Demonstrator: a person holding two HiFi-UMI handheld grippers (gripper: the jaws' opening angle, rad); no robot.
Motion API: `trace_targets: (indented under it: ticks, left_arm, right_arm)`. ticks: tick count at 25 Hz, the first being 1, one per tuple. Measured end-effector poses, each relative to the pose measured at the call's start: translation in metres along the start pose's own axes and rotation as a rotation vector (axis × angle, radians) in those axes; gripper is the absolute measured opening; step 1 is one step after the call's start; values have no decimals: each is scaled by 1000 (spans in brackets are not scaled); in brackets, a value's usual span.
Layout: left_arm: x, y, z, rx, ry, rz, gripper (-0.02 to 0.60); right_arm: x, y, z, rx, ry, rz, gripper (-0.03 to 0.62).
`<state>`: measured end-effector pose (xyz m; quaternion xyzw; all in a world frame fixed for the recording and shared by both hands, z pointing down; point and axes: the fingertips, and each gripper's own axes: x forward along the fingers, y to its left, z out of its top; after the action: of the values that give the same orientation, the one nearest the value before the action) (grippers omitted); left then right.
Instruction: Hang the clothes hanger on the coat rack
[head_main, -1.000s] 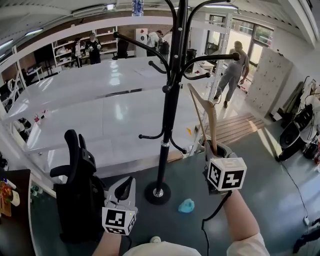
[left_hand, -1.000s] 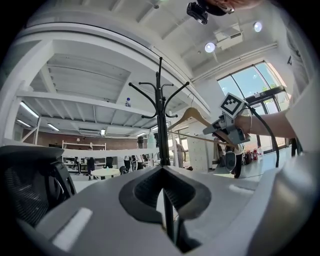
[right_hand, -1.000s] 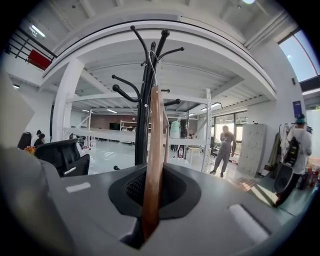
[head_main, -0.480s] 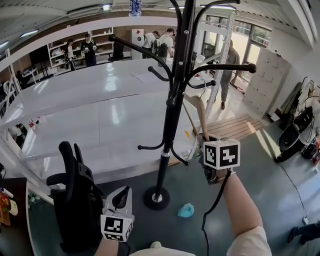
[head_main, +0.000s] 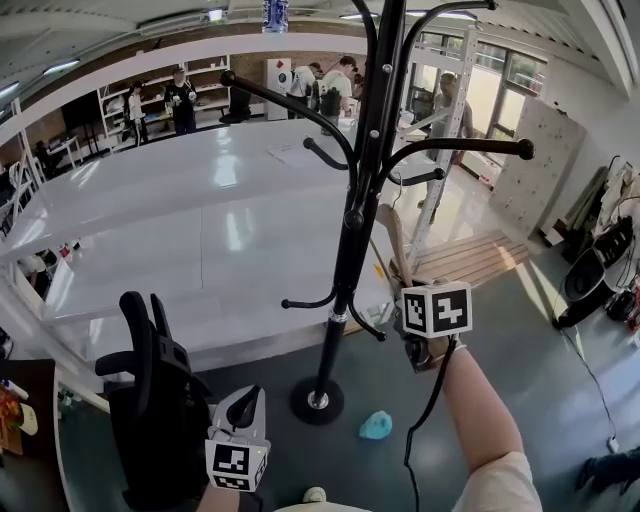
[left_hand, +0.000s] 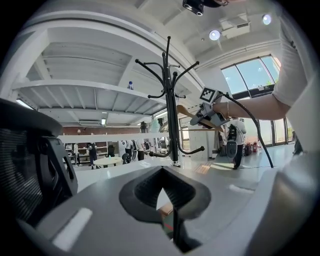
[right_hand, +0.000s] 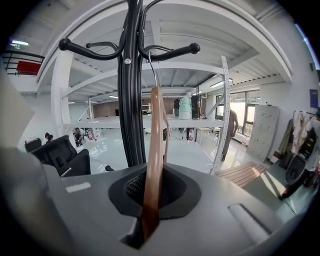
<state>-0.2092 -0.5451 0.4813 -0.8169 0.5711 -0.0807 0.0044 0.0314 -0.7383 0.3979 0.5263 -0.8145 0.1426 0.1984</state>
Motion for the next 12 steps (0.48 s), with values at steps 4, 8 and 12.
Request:
trace_targets:
  ticks: [4,8,12]
  left_arm:
    - [6,-2,-10,-7,18,-9,0]
    - [5,-7,-16,-23,27,-17,0]
    - [4,-12,-18,-43,22,-21,0]
  right_arm:
    - [11,-1,-2,31,-11,14,31]
    - [13,-1,-5,78,-33,16,34]
    - [9,7,-3,112,-62,74,107]
